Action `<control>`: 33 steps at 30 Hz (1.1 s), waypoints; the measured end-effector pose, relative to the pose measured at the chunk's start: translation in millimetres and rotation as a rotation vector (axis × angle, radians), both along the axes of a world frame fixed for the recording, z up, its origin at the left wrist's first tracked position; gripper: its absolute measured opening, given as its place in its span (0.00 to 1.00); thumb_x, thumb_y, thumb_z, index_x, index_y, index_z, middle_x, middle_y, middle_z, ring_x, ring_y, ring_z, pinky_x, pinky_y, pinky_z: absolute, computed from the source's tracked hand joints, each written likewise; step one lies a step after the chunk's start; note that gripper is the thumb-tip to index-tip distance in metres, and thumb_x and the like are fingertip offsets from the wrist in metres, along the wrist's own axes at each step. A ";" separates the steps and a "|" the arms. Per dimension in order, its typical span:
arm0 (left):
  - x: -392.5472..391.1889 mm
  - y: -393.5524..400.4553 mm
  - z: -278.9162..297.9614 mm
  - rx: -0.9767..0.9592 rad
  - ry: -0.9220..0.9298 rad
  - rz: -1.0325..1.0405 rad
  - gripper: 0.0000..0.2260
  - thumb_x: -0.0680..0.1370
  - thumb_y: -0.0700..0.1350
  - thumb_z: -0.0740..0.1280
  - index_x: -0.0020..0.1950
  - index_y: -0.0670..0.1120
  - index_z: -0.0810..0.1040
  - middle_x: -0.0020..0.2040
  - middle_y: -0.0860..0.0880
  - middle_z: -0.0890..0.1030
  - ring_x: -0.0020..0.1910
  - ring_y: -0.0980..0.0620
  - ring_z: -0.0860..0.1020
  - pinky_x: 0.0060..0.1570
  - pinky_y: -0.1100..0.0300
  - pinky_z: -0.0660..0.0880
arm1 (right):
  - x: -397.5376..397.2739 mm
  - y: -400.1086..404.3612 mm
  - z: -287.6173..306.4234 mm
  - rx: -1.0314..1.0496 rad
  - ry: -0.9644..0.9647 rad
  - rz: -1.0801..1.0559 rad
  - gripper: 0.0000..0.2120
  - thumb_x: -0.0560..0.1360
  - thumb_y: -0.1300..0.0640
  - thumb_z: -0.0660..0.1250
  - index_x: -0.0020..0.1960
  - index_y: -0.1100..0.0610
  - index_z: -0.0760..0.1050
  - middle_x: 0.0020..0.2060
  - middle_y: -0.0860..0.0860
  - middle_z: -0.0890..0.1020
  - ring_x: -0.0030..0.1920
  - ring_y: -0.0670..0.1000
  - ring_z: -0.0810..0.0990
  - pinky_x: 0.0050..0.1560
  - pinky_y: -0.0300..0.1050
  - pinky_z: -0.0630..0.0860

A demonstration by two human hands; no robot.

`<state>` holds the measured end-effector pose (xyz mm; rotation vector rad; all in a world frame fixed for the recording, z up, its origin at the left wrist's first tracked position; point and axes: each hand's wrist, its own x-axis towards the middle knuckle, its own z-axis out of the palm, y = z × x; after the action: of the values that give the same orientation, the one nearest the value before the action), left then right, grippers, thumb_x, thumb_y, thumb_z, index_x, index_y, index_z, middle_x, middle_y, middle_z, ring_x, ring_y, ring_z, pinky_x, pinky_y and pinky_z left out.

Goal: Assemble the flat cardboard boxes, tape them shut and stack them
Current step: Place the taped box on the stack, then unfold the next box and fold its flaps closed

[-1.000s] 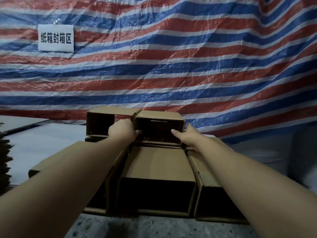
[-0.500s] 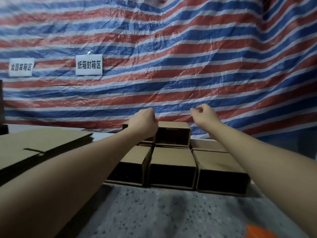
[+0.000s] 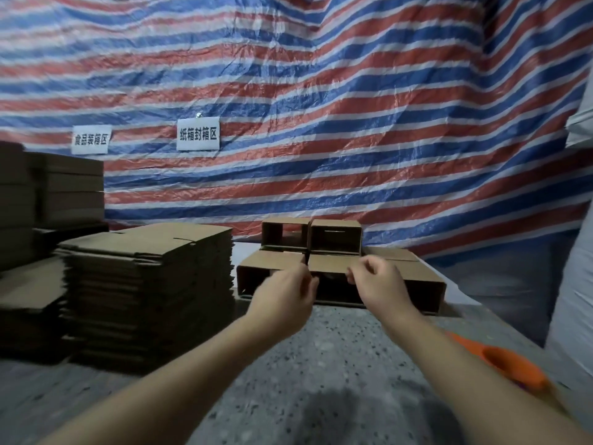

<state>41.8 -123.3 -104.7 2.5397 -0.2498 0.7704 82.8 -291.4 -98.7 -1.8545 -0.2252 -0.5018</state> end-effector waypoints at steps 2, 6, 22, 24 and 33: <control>-12.1 -1.4 -27.6 -0.062 0.029 -0.021 0.10 0.82 0.53 0.60 0.42 0.54 0.72 0.38 0.54 0.77 0.35 0.59 0.75 0.31 0.65 0.69 | -16.0 -1.3 -29.4 0.028 0.053 -0.010 0.13 0.81 0.55 0.64 0.42 0.60 0.80 0.40 0.59 0.84 0.39 0.54 0.81 0.35 0.44 0.70; -26.2 -0.5 -71.0 -0.184 0.157 -0.035 0.21 0.83 0.57 0.57 0.35 0.48 0.73 0.30 0.52 0.74 0.26 0.58 0.69 0.31 0.55 0.71 | -34.3 -3.1 -83.7 -0.012 0.136 -0.008 0.18 0.84 0.52 0.61 0.41 0.63 0.77 0.27 0.53 0.74 0.22 0.41 0.68 0.22 0.34 0.62; 4.5 166.7 66.7 0.405 0.094 0.675 0.26 0.80 0.60 0.59 0.71 0.44 0.69 0.68 0.42 0.72 0.69 0.41 0.68 0.68 0.44 0.65 | 35.3 106.2 69.7 -0.446 -0.179 0.216 0.22 0.85 0.52 0.53 0.78 0.56 0.64 0.75 0.54 0.70 0.74 0.54 0.68 0.70 0.47 0.65; 0.7 173.7 61.0 0.383 0.189 0.691 0.25 0.81 0.60 0.58 0.70 0.45 0.69 0.67 0.42 0.74 0.67 0.42 0.71 0.67 0.44 0.68 | 43.9 132.7 80.9 -0.554 -0.200 0.261 0.25 0.86 0.53 0.51 0.81 0.56 0.56 0.80 0.54 0.60 0.79 0.54 0.58 0.77 0.50 0.57; -6.7 168.1 48.6 0.377 0.199 0.697 0.15 0.83 0.55 0.58 0.61 0.47 0.75 0.55 0.46 0.79 0.54 0.46 0.77 0.56 0.50 0.73 | 91.7 211.6 85.1 -1.017 -0.177 0.298 0.35 0.81 0.68 0.57 0.83 0.49 0.48 0.82 0.51 0.51 0.81 0.57 0.53 0.78 0.57 0.58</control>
<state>35.1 44.8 -56.0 3.0657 0.6493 0.7459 174.5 -79.8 -13.6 -2.6810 -1.0068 -0.3581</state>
